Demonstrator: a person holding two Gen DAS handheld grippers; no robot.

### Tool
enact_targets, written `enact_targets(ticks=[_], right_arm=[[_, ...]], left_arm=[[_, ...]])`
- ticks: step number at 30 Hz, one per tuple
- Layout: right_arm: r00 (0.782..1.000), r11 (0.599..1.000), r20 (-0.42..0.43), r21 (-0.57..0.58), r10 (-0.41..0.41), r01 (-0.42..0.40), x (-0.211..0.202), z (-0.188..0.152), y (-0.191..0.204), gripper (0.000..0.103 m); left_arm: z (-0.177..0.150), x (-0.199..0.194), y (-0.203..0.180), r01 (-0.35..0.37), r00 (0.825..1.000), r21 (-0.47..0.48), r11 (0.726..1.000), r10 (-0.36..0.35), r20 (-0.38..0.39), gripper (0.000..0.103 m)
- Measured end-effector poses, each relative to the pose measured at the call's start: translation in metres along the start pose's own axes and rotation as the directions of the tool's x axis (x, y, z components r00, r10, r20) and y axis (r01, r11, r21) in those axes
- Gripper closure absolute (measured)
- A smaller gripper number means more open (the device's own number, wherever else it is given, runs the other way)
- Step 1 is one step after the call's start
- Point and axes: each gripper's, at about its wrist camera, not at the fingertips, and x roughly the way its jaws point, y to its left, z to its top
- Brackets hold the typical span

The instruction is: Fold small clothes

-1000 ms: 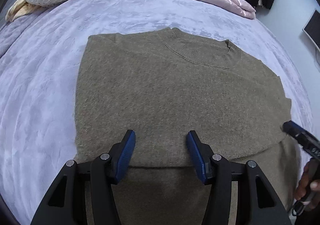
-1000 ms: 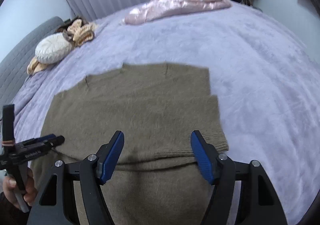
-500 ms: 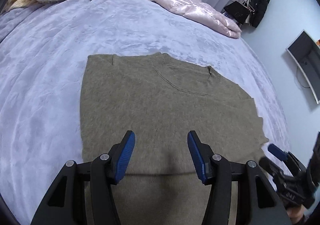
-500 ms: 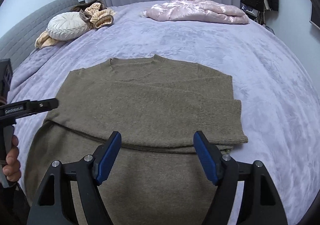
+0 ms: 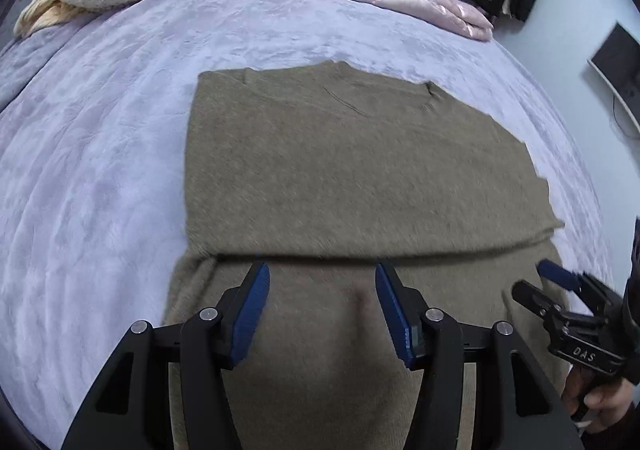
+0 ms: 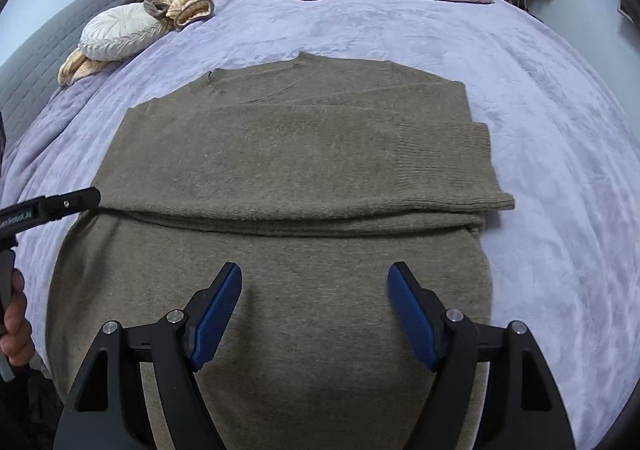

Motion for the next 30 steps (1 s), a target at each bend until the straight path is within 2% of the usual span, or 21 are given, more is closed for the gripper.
enact_targets(ticks=[2,4,5,7,12,13,14,16,22,27,29,30], right_arm=[[0.997,0.998,-0.071,-0.055,-0.033,0.029,0.019,-0.006,0.013,0.021],[0.994,0.99,-0.053,-0.108,-0.093,0.087,0.021,-0.014,0.023,0.02],[0.994,0.988,-0.037,-0.114,-0.106,0.102,0.018,-0.02,0.025,0.02],[0.993,0.988,-0.03,-0.114,-0.111,0.107,0.01,-0.032,0.027,0.019],[0.996,0.989,0.017,-0.115,-0.087,0.088,-0.011,-0.073,0.022,0.017],[0.996,0.989,0.031,-0.121,-0.084,0.088,-0.016,-0.082,0.021,0.016],[0.995,0.987,0.047,-0.131,-0.086,0.092,-0.021,-0.092,0.021,0.016],[0.993,0.983,0.081,-0.154,-0.092,0.103,-0.032,-0.112,0.023,0.015],[0.987,0.961,0.138,-0.253,-0.077,0.11,-0.065,-0.175,0.027,0.012],[0.995,0.966,0.08,-0.25,-0.054,0.072,-0.079,-0.215,0.011,0.005],[0.994,0.951,0.066,-0.29,-0.089,0.105,-0.086,-0.226,0.015,0.005],[0.992,0.945,0.066,-0.303,-0.107,0.122,-0.089,-0.23,0.016,0.004]], left_arm=[[-0.016,0.006,-0.011,-0.044,0.999,0.037,0.998,0.044,-0.002,0.014],[-0.033,0.02,-0.01,-0.092,0.994,0.042,0.995,0.094,-0.058,0.014],[-0.04,0.021,-0.008,-0.093,0.994,0.04,0.995,0.096,-0.06,0.014],[-0.057,0.01,-0.009,-0.096,0.995,0.055,0.994,0.097,-0.02,0.014],[-0.102,-0.014,-0.018,-0.131,0.991,0.121,0.984,0.131,0.015,0.013],[-0.107,-0.018,-0.018,-0.132,0.991,0.121,0.984,0.131,0.017,0.01],[-0.116,-0.022,-0.017,-0.132,0.991,0.116,0.984,0.131,0.015,0.001],[-0.131,-0.029,-0.016,-0.121,0.993,0.114,0.986,0.12,0.014,0.001],[-0.182,-0.05,-0.017,-0.139,0.99,0.205,0.969,0.14,0.009,0.001],[-0.217,-0.065,-0.018,-0.168,0.983,0.283,0.944,0.181,-0.022,0.001],[-0.224,-0.074,-0.013,-0.163,0.985,0.271,0.949,0.171,-0.006,0.001],[-0.227,-0.077,-0.005,-0.143,0.989,0.239,0.96,0.148,-0.004,0.001]])
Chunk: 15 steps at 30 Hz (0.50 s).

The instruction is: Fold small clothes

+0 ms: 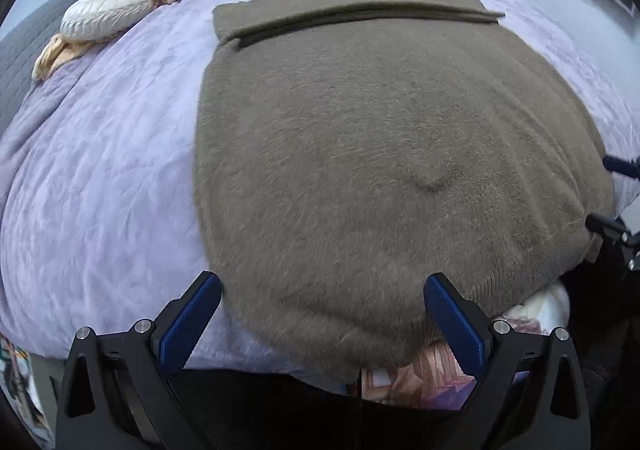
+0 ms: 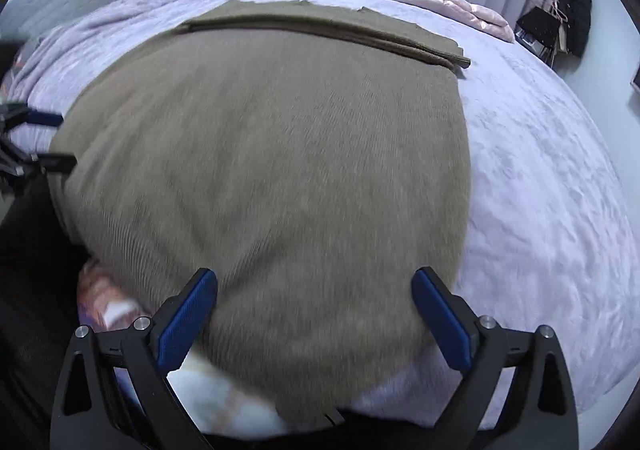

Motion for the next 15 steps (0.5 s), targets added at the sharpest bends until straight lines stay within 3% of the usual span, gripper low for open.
enact_targets(ticks=[4,7,12,15], right_arm=[[0.999,0.996,0.022,0.083,0.039,-0.04,-0.01,-0.012,-0.008,0.004],[0.997,0.981,0.021,0.175,0.08,-0.082,-0.008,-0.017,-0.02,0.004],[0.995,0.963,0.033,0.249,0.097,-0.102,-0.004,-0.023,-0.034,0.004],[0.992,0.947,0.061,0.294,0.114,-0.127,-0.003,-0.022,-0.041,0.004]], left_arm=[[-0.012,0.009,0.035,0.088,0.994,-0.172,0.981,-0.097,-0.04,0.001],[-0.02,0.013,0.051,0.179,0.982,-0.258,0.949,-0.189,-0.014,0.001],[-0.02,0.019,0.058,0.22,0.973,-0.311,0.925,-0.229,0.009,0.001],[-0.005,0.025,0.05,0.197,0.978,-0.294,0.935,-0.206,0.0,0.001]])
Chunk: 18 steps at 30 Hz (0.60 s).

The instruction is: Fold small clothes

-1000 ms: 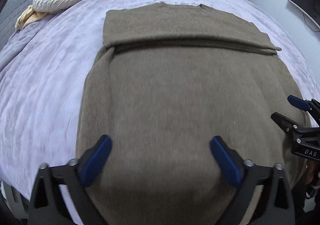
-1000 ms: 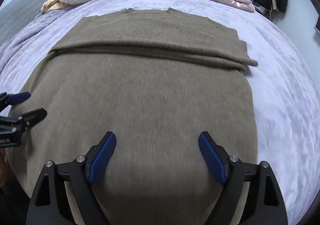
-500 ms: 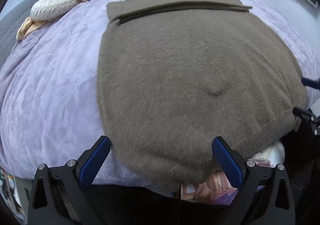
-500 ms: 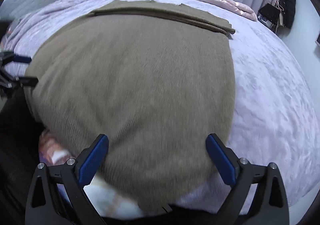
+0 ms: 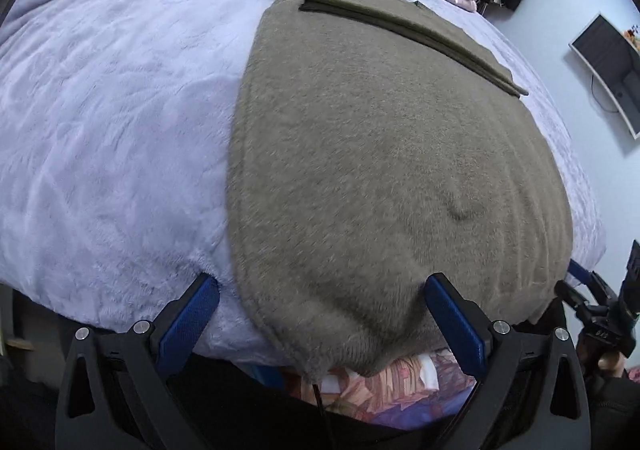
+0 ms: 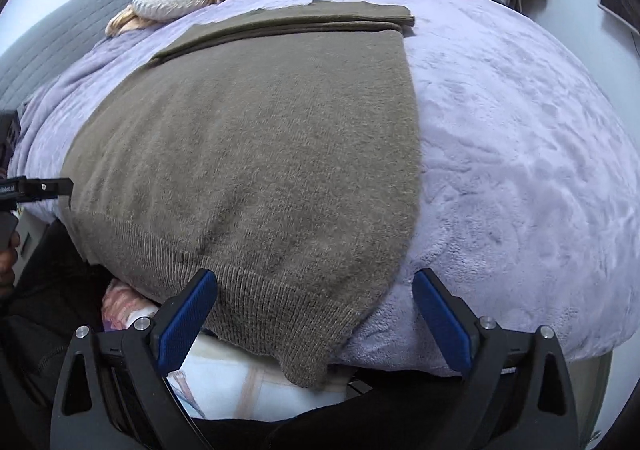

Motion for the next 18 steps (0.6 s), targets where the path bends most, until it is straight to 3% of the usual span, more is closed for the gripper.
enact_targets(ticks=[2,5,9,13,18], right_arm=[[0.999,0.998,0.01,0.042,0.04,-0.041,0.001,-0.001,-0.003,0.004],[0.992,0.987,0.014,0.106,0.123,-0.123,0.005,0.001,-0.018,0.005],[0.98,0.972,0.032,0.13,0.195,-0.198,-0.001,-0.004,-0.033,0.014],[0.974,0.96,0.061,0.17,0.217,-0.224,-0.007,-0.007,-0.046,0.026],[0.95,0.943,0.055,0.117,0.307,-0.312,-0.001,-0.005,-0.033,0.026]], left_arm=[[0.008,0.005,-0.009,-0.031,0.999,-0.008,0.999,0.031,-0.017,0.001],[0.007,0.0,-0.022,-0.001,1.0,0.006,1.0,0.001,-0.006,0.001],[0.004,0.008,-0.031,-0.035,0.999,0.067,0.997,0.036,-0.015,0.001],[0.012,0.019,-0.031,-0.026,0.999,0.056,0.998,0.028,-0.028,0.001],[0.009,0.019,-0.031,-0.04,0.999,0.07,0.997,0.041,-0.019,0.001]])
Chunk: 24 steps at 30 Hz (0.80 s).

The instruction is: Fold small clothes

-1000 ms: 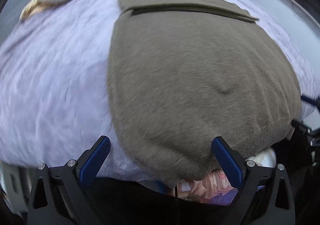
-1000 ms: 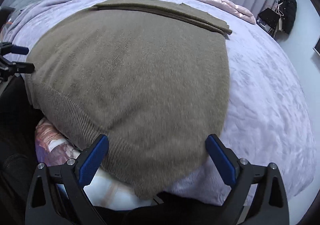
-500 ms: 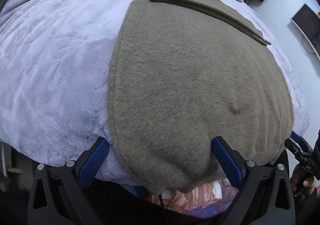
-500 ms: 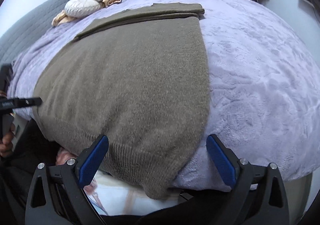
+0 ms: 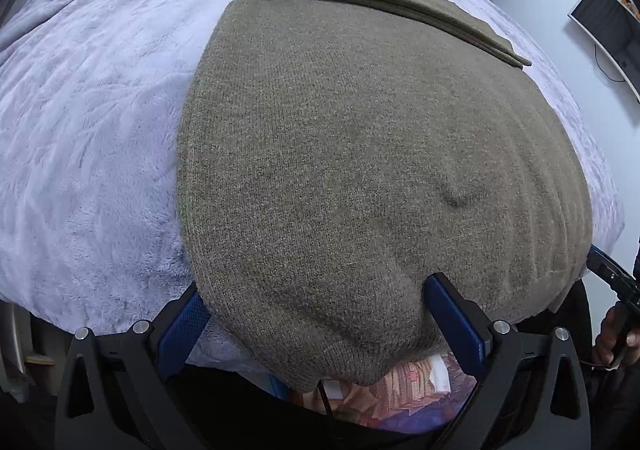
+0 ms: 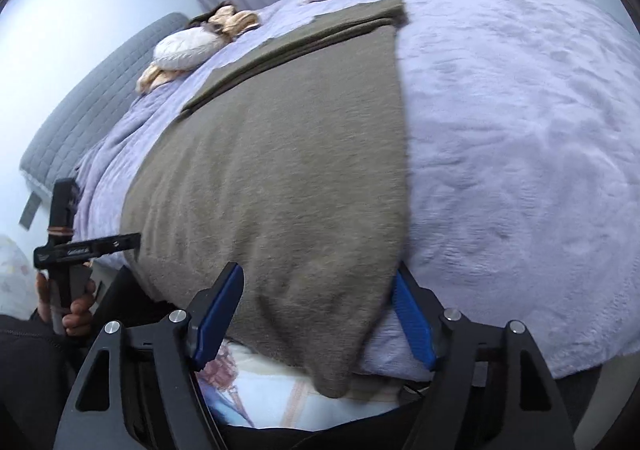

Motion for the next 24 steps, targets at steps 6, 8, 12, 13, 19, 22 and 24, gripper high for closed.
enact_targets(ticks=[6,8,12,13,19,22,24], right_arm=[[0.999,0.998,0.038,0.053,0.018,-0.02,0.018,0.004,0.007,0.012],[1.0,1.0,0.027,0.023,-0.004,0.004,0.02,0.002,0.013,0.012],[1.0,1.0,0.011,0.008,-0.024,0.024,0.02,0.003,0.018,0.012],[1.0,1.0,0.011,0.007,-0.024,0.024,0.019,0.003,0.017,0.012],[0.999,0.998,0.019,-0.026,-0.051,0.051,0.025,0.002,0.023,0.007],[0.997,0.994,0.009,-0.077,-0.081,0.081,0.027,0.004,0.032,0.01],[0.996,0.99,-0.007,-0.108,-0.091,0.09,0.027,0.005,0.034,0.034]], left_arm=[[-0.003,-0.007,0.017,0.056,0.998,-0.072,0.996,-0.055,0.01,0.001],[-0.004,-0.01,0.015,0.065,0.998,-0.07,0.995,-0.064,0.017,0.001],[-0.012,-0.019,0.02,0.089,0.995,-0.063,0.994,-0.086,0.046,0.002],[-0.012,-0.02,0.021,0.1,0.994,-0.073,0.992,-0.096,0.056,0.002],[-0.012,-0.027,0.02,0.068,0.994,-0.059,0.996,-0.063,0.087,0.023],[-0.017,-0.035,0.02,0.031,0.994,-0.024,0.999,-0.028,0.106,0.052],[-0.019,-0.036,0.025,0.045,0.993,-0.022,0.999,-0.042,0.114,0.055]])
